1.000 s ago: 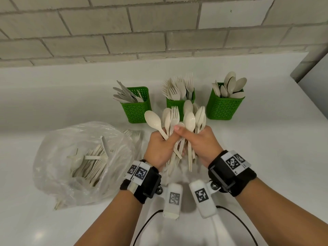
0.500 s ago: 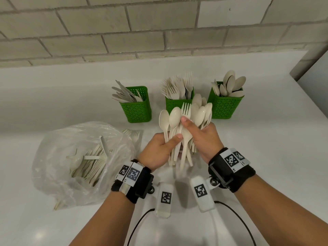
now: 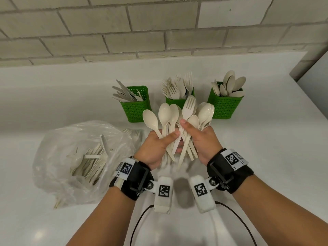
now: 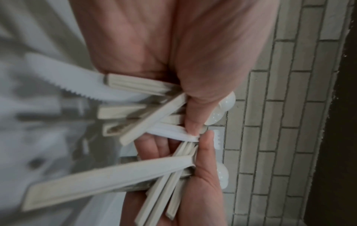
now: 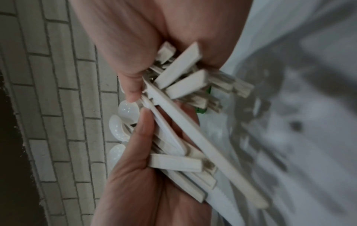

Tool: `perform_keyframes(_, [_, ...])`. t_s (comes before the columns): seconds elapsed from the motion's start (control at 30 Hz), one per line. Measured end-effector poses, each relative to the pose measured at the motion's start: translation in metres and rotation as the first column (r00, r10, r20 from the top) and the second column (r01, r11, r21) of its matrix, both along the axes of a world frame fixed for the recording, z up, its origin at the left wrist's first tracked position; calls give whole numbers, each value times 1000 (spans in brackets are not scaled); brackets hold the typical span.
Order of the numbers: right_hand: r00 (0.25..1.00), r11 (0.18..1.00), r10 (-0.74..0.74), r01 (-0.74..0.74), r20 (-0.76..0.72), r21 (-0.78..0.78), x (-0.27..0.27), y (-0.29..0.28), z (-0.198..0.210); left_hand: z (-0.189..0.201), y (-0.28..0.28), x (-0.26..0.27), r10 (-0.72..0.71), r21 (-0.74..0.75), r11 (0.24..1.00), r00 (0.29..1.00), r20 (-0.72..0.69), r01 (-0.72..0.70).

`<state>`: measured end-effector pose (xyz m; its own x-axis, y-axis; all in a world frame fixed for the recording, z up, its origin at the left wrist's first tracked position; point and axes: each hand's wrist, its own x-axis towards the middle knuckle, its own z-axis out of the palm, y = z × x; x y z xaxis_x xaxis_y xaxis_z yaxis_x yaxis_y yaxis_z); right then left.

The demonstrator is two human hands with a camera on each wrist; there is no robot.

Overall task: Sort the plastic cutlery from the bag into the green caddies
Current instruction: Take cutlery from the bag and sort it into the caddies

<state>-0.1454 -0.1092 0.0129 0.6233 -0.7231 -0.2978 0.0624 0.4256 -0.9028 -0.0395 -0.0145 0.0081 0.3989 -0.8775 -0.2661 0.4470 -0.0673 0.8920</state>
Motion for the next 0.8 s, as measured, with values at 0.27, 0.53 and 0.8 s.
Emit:
perform_keyframes(0.27, [1000, 998, -25, 24, -11, -57, -1, 0, -1, 3, 1, 2, -32, 56, 998, 996, -86, 37])
perform_keyframes(0.53, [994, 962, 15, -43, -106, -268, 0, -5, -12, 9, 1, 5, -77, 29, 996, 966, -248, 87])
perform_keyframes(0.8, [991, 910, 17, -71, -134, -409, 4, -3, -10, 5, 0, 4, -51, 16, 998, 934, -355, 61])
